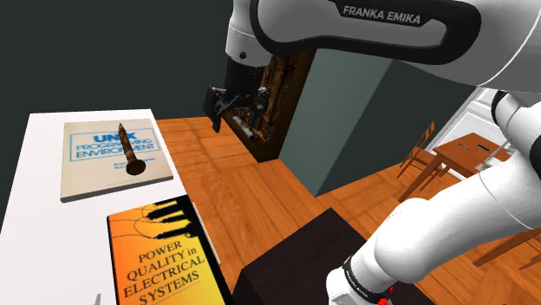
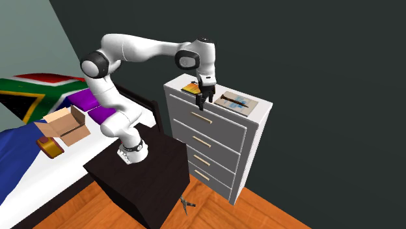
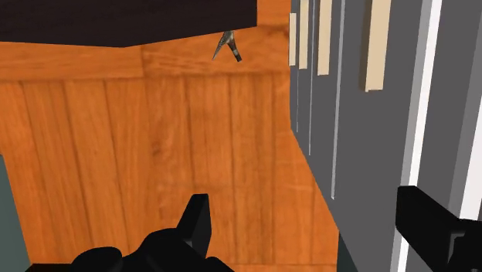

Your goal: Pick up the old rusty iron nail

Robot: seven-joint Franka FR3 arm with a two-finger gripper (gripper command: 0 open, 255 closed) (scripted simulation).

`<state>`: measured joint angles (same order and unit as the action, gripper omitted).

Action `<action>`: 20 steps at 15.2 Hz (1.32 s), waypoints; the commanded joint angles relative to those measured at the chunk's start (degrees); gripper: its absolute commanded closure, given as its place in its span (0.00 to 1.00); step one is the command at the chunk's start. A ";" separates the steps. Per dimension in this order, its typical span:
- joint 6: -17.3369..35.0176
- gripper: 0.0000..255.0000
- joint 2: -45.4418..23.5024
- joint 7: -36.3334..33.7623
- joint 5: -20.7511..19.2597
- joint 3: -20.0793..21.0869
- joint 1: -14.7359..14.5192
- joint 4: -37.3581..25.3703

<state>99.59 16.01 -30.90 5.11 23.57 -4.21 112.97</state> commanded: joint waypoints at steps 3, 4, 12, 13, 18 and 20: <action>0.67 0.00 -8.17 -5.35 -2.62 3.75 -0.76 -7.34; 0.70 0.00 -10.38 -6.75 -3.55 4.61 -1.10 -9.37; -2.34 0.00 -30.19 -17.64 -13.86 9.04 -7.60 -29.83; -3.23 0.00 -32.93 -18.75 -15.32 9.15 -9.02 -33.12; -6.82 0.00 -43.34 -21.77 -20.40 8.57 -15.27 -46.29; -5.00 0.00 -42.88 -21.86 -20.19 8.58 -14.76 -44.00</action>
<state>93.83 -26.61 -52.66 -14.95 32.21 -18.97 68.48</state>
